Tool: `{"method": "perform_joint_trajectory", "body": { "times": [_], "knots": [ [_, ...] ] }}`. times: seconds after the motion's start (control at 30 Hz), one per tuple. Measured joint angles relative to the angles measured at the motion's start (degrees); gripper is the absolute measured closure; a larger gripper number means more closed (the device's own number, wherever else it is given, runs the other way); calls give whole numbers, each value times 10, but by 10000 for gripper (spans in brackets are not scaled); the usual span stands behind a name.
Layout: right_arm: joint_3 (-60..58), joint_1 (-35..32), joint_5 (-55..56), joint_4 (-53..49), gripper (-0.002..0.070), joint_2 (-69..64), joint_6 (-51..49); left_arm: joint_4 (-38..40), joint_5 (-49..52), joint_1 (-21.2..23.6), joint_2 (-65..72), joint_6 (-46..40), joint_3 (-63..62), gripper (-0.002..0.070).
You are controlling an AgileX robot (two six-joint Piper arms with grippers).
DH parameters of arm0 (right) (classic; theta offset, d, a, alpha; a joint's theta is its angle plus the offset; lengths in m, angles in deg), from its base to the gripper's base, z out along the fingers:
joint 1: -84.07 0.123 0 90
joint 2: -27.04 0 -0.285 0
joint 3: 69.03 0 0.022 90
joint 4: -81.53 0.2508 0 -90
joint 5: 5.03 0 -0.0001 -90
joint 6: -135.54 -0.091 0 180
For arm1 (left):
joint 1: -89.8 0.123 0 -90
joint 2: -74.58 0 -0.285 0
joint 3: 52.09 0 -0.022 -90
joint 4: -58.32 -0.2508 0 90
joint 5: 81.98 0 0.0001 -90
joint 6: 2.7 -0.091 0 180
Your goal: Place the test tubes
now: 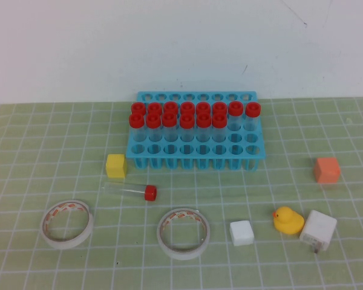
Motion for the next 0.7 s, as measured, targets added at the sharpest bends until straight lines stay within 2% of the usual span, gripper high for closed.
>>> {"method": "perform_joint_trajectory", "body": {
  "times": [0.17, 0.3, 0.47, 0.7],
  "knots": [
    [69, 0, -51, 86, 678, 0, 127, -8, 111, 0, 32, 1, -106, 676],
    [133, 0, -108, 98, 678, 0, 200, -24, 164, 0, 98, 0, -177, 676],
    [205, 0, -219, 98, 678, -28, 235, -60, 250, -1, 194, 0, -255, 676],
    [313, 0, -518, 98, 678, -184, 241, -44, 388, -25, 312, 0, -336, 676]
  ]
}}
